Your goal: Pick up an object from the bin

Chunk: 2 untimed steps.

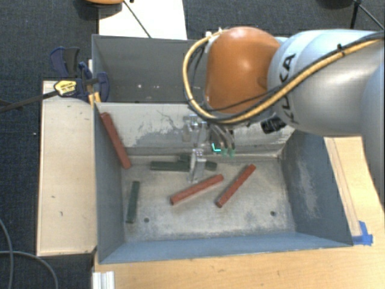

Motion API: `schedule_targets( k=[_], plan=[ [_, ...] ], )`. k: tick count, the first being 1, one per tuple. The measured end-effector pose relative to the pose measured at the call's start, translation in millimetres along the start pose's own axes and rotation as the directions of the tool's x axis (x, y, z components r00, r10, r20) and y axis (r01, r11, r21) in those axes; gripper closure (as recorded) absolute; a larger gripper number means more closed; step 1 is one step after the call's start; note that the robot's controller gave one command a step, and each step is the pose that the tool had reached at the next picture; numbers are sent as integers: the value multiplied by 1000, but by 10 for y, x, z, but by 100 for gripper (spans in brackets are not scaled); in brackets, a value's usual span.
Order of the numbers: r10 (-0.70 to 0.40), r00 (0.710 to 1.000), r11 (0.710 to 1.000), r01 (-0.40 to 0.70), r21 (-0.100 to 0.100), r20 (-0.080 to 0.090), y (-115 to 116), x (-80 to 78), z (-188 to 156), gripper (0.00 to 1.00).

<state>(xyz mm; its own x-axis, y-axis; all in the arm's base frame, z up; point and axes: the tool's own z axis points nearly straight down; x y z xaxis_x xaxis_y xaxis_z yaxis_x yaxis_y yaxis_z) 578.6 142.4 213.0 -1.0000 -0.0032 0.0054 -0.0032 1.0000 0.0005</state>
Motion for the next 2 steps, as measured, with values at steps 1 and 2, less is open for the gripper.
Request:
schedule_targets(
  k=[1, 2],
  plan=[
    [3, 1000, 1000, -3, -1, 8, -7, -17, -46, 0],
    [-9, 1000, 1000, 9, -2, 13, -105, 403, 444, 0]
  ],
)
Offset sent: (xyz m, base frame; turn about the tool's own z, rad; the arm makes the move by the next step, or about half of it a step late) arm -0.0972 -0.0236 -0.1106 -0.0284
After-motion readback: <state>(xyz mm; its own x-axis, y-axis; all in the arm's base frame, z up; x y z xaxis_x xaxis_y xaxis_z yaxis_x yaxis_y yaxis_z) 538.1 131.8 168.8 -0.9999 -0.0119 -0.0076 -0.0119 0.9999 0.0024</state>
